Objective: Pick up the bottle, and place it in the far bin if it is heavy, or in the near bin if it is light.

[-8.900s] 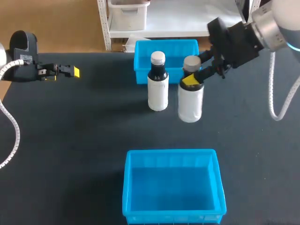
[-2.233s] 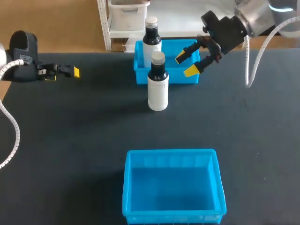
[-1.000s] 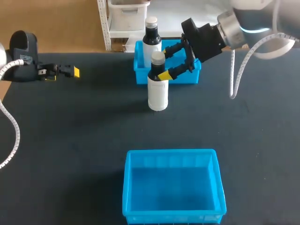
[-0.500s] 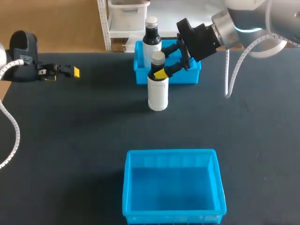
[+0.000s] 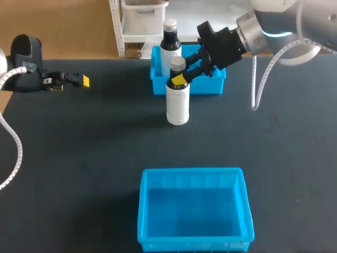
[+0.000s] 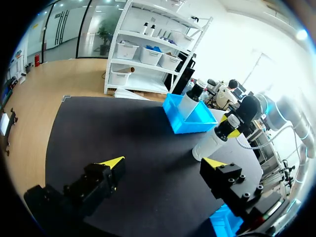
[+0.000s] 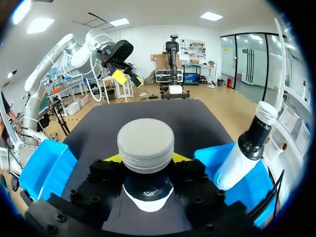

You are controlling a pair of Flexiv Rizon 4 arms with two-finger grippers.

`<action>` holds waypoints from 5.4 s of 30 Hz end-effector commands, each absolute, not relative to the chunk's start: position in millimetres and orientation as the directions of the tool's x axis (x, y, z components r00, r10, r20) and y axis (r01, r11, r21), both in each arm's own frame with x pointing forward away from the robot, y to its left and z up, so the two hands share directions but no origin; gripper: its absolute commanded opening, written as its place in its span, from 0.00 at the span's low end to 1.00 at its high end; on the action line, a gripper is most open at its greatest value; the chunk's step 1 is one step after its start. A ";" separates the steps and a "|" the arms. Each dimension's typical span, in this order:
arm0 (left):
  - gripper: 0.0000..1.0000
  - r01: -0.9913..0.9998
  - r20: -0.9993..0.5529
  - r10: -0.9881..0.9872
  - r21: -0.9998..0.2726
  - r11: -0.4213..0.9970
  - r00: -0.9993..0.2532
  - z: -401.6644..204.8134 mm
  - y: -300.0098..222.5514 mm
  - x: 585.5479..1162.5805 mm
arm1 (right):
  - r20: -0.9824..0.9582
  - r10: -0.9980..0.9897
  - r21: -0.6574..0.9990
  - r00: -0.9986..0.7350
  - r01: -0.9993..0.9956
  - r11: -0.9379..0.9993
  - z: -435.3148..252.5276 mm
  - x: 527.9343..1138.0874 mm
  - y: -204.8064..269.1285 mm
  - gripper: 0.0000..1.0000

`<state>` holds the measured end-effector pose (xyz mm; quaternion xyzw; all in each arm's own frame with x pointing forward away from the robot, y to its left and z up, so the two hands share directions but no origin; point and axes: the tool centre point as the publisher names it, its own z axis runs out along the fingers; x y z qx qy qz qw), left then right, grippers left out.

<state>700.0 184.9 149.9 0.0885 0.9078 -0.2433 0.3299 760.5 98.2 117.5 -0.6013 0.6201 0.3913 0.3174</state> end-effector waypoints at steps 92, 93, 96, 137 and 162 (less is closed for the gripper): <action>1.00 0.321 -0.642 0.000 -0.383 0.866 -0.767 149.9 184.9 700.0 | -0.879 -0.476 0.042 0.040 -0.986 -0.160 241.5 465.3 99.2 0.00; 1.00 0.321 -0.642 0.000 -0.383 0.866 -0.767 149.9 184.9 700.0 | -0.880 -0.473 0.046 0.044 -0.983 -0.176 238.4 462.7 103.1 0.00; 1.00 0.321 -0.642 0.000 -0.383 0.866 -0.767 149.9 184.9 700.0 | -0.885 -0.463 0.050 0.054 -0.977 -0.209 230.0 459.4 111.5 0.00; 1.00 0.321 -0.642 0.000 -0.383 0.866 -0.767 149.9 184.9 700.0 | -0.889 -0.454 0.093 0.058 -0.948 -0.303 141.4 475.2 125.0 0.00; 1.00 0.321 -0.642 0.000 -0.383 0.866 -0.767 149.9 184.9 700.0 | -0.874 -0.481 0.099 0.068 -0.945 -0.313 134.1 473.1 124.2 1.00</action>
